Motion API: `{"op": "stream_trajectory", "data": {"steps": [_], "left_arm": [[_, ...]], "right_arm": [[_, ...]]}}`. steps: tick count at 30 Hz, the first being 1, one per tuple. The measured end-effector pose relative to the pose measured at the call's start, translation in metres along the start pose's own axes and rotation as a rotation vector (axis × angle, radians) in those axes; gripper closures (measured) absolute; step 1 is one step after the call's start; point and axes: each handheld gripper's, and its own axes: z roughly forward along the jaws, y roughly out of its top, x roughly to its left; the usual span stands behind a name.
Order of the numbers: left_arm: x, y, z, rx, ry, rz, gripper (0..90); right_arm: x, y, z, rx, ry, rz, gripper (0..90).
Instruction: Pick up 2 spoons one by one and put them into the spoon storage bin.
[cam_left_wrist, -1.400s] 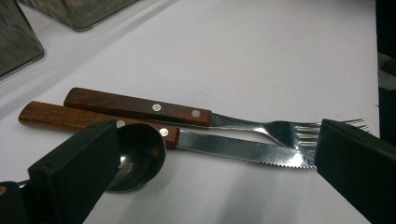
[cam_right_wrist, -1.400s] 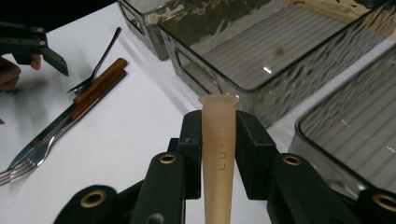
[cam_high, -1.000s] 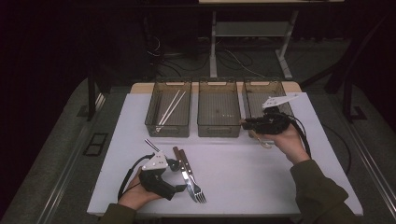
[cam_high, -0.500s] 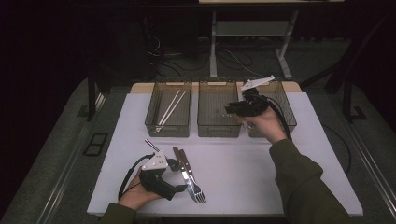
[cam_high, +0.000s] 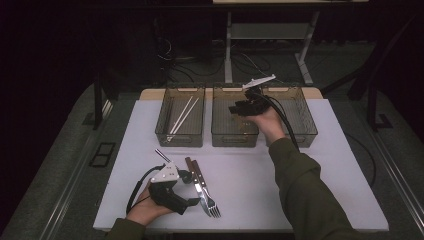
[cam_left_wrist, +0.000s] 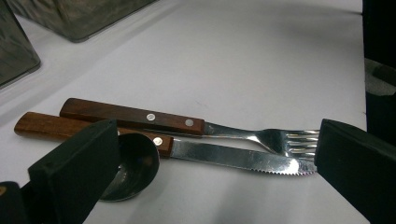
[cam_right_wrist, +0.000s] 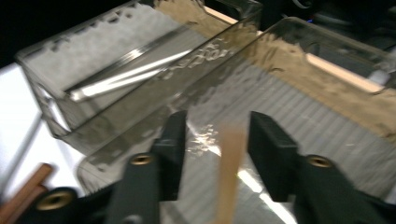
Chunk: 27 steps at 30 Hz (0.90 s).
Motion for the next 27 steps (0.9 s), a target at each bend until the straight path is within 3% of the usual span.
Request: {"op": "stream_trajectory", "data": {"steps": [2, 8, 12, 21, 27], "left_arm": [[0.0, 0.0, 0.0, 0.001, -0.001, 0.002, 0.0], [0.0, 0.0, 0.0, 0.006, 0.005, 0.002, 0.0], [0.001, 0.0, 0.001, 0.012, 0.014, 0.001, 0.0], [0.002, 0.0, -0.001, 0.009, 0.036, -0.01, 0.0], [0.002, 0.0, -0.001, 0.022, 0.044, -0.017, 0.0]], "right_arm": [[0.001, -0.002, 0.0, 0.001, -0.008, 0.009, 44.9], [0.002, -0.012, -0.013, -0.027, 0.046, 0.034, 37.6], [0.006, -0.023, -0.026, -0.046, 0.057, 0.032, 33.2], [0.017, -0.048, -0.055, -0.073, 0.013, 0.01, 18.8], [0.02, -0.076, -0.073, -0.112, -0.001, 0.001, 17.3]]}}
